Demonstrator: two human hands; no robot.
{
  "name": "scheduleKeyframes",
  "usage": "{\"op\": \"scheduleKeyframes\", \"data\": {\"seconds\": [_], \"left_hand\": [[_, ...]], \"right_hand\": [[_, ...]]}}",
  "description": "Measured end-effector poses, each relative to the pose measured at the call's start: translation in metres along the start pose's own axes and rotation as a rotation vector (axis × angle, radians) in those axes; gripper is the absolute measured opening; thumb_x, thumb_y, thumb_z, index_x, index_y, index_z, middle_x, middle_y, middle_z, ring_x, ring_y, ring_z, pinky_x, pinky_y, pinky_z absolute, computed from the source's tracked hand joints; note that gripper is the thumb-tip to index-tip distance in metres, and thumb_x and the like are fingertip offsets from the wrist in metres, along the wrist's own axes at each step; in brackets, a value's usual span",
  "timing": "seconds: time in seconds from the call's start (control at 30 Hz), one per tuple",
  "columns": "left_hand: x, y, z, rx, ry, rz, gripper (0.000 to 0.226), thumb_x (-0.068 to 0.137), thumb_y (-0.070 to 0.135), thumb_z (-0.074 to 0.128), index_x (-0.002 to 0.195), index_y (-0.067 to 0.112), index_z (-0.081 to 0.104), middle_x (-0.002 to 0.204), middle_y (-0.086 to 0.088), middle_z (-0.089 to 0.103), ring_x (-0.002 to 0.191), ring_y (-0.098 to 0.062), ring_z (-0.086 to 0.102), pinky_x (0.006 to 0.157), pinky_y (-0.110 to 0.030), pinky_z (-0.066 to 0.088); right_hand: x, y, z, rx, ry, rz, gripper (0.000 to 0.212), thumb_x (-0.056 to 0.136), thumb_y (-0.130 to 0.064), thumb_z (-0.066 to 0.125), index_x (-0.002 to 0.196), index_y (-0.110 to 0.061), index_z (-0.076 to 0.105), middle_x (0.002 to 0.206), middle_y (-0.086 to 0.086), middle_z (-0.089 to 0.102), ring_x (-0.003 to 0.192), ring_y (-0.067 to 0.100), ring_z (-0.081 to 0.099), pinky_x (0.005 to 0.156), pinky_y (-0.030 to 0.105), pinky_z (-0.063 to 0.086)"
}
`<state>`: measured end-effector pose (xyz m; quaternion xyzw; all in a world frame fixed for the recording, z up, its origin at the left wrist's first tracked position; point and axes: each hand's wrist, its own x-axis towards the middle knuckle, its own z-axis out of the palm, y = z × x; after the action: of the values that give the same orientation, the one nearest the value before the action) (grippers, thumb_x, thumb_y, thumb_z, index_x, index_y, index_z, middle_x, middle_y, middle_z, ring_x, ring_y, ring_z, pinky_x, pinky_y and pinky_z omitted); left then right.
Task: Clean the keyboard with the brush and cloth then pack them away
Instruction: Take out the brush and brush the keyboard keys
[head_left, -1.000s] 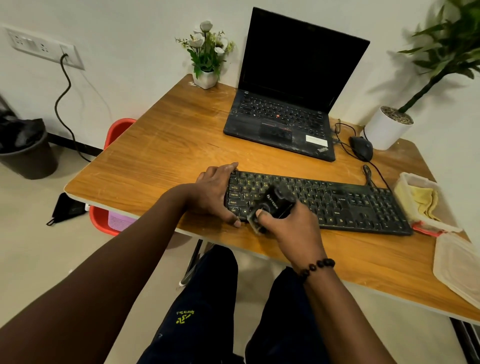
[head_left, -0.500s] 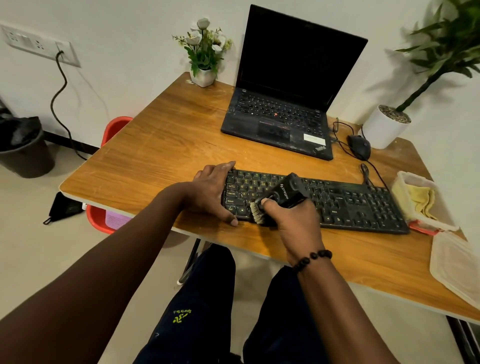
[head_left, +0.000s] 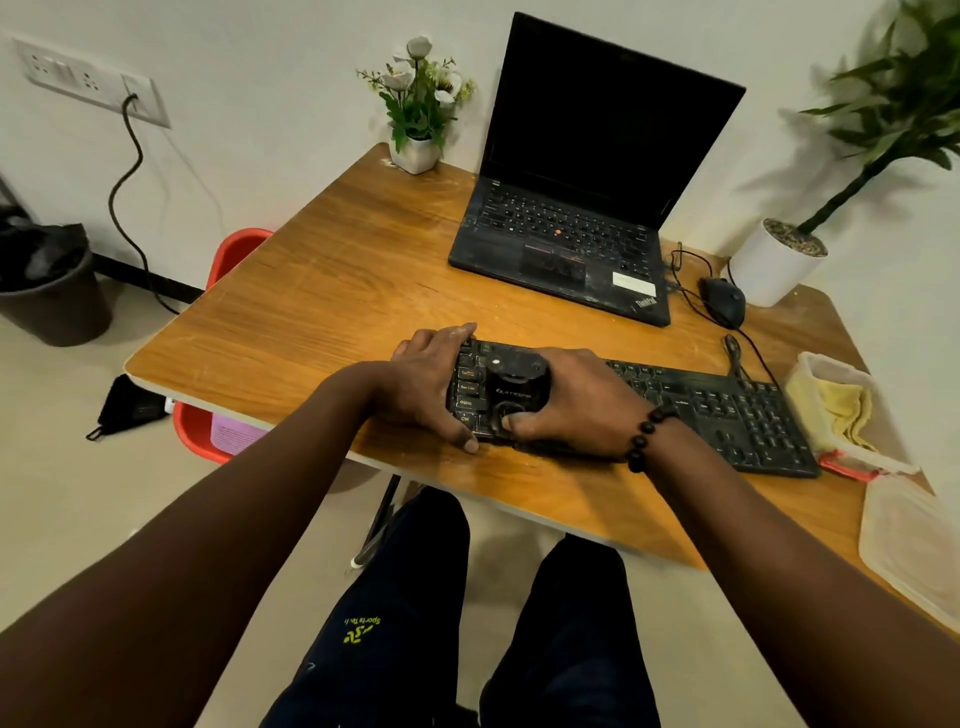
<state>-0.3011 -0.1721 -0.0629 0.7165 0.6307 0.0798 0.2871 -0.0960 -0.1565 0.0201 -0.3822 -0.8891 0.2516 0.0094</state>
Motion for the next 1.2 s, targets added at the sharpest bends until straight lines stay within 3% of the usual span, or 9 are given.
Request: {"op": "scheduleKeyframes", "data": {"seconds": [0.1, 0.27, 0.4, 0.5, 0.67, 0.83, 0.93, 1.07, 1.2], "left_hand": [[0.003, -0.004, 0.002, -0.003, -0.005, 0.003, 0.149, 0.055, 0.066, 0.086, 0.155, 0.028, -0.018, 0.163, 0.002, 0.001, 0.148, -0.028, 0.002, 0.12, -0.052, 0.007], [0.004, -0.005, 0.003, 0.006, 0.004, 0.0, 0.15, 0.052, 0.069, 0.085, 0.155, 0.03, -0.017, 0.162, 0.001, 0.002, 0.148, -0.029, 0.002, 0.12, -0.053, 0.008], [0.003, -0.004, 0.002, -0.011, 0.001, -0.008, 0.149, 0.054, 0.064, 0.088, 0.155, 0.03, -0.017, 0.161, 0.001, 0.003, 0.146, -0.029, 0.004, 0.119, -0.052, 0.01], [0.002, -0.003, 0.001, -0.016, -0.012, -0.012, 0.148, 0.056, 0.063, 0.087, 0.155, 0.029, -0.017, 0.161, 0.001, 0.002, 0.146, -0.03, 0.004, 0.119, -0.052, 0.01], [0.005, -0.006, 0.003, 0.002, 0.004, -0.004, 0.15, 0.051, 0.07, 0.086, 0.155, 0.032, -0.015, 0.162, 0.002, 0.004, 0.147, -0.028, 0.003, 0.12, -0.053, 0.01], [0.003, -0.004, 0.002, -0.011, -0.011, -0.004, 0.15, 0.053, 0.066, 0.087, 0.155, 0.03, -0.017, 0.162, 0.003, 0.002, 0.147, -0.028, 0.002, 0.12, -0.054, 0.009], [0.001, 0.0, 0.0, -0.007, -0.006, -0.006, 0.148, 0.056, 0.062, 0.087, 0.156, 0.027, -0.017, 0.163, 0.002, 0.0, 0.148, -0.027, 0.0, 0.12, -0.051, 0.006], [0.001, 0.0, -0.001, -0.017, -0.012, -0.021, 0.149, 0.055, 0.062, 0.088, 0.155, 0.029, -0.016, 0.162, 0.003, 0.003, 0.147, -0.028, 0.004, 0.119, -0.052, 0.01], [0.002, 0.0, -0.002, -0.015, -0.024, -0.024, 0.149, 0.054, 0.063, 0.088, 0.155, 0.031, -0.017, 0.162, 0.002, 0.002, 0.147, -0.029, 0.003, 0.119, -0.053, 0.011]], "right_hand": [[0.0, -0.001, -0.006, -0.119, -0.169, -0.044, 0.04, 0.075, -0.033, 0.078, 0.106, -0.019, 0.055, 0.095, -0.012, 0.058, 0.083, 0.003, 0.053, 0.067, 0.013, 0.042], [0.005, 0.003, -0.012, -0.065, -0.007, -0.017, 0.05, 0.074, -0.031, 0.078, 0.117, -0.017, 0.057, 0.105, -0.007, 0.061, 0.094, 0.01, 0.058, 0.077, 0.021, 0.052], [0.008, 0.002, -0.005, -0.113, -0.118, -0.081, 0.052, 0.075, -0.03, 0.078, 0.12, -0.018, 0.055, 0.108, -0.009, 0.059, 0.097, 0.009, 0.055, 0.078, 0.016, 0.047], [0.008, 0.0, -0.013, -0.184, -0.228, -0.075, 0.045, 0.075, -0.033, 0.078, 0.112, -0.017, 0.057, 0.102, -0.005, 0.061, 0.093, 0.012, 0.057, 0.077, 0.023, 0.052], [0.01, 0.0, -0.017, -0.054, -0.021, -0.046, 0.044, 0.075, -0.03, 0.078, 0.113, -0.016, 0.059, 0.102, -0.005, 0.063, 0.091, 0.01, 0.058, 0.077, 0.024, 0.054], [0.007, 0.003, -0.012, -0.088, -0.298, -0.05, 0.041, 0.077, -0.034, 0.076, 0.108, -0.019, 0.055, 0.101, -0.005, 0.063, 0.089, 0.009, 0.058, 0.075, 0.021, 0.052], [0.006, 0.007, -0.011, 0.065, -0.11, -0.009, 0.041, 0.077, -0.029, 0.077, 0.111, -0.024, 0.055, 0.102, -0.011, 0.061, 0.092, 0.004, 0.058, 0.076, 0.017, 0.051], [0.021, 0.014, -0.001, -0.242, 0.149, -0.105, 0.039, 0.076, -0.027, 0.076, 0.11, -0.023, 0.059, 0.103, -0.009, 0.059, 0.094, 0.013, 0.057, 0.074, 0.022, 0.047], [0.017, 0.013, -0.002, 0.025, -0.032, -0.09, 0.046, 0.075, -0.032, 0.078, 0.115, -0.024, 0.058, 0.102, -0.015, 0.061, 0.092, 0.003, 0.058, 0.073, 0.013, 0.047]]}}
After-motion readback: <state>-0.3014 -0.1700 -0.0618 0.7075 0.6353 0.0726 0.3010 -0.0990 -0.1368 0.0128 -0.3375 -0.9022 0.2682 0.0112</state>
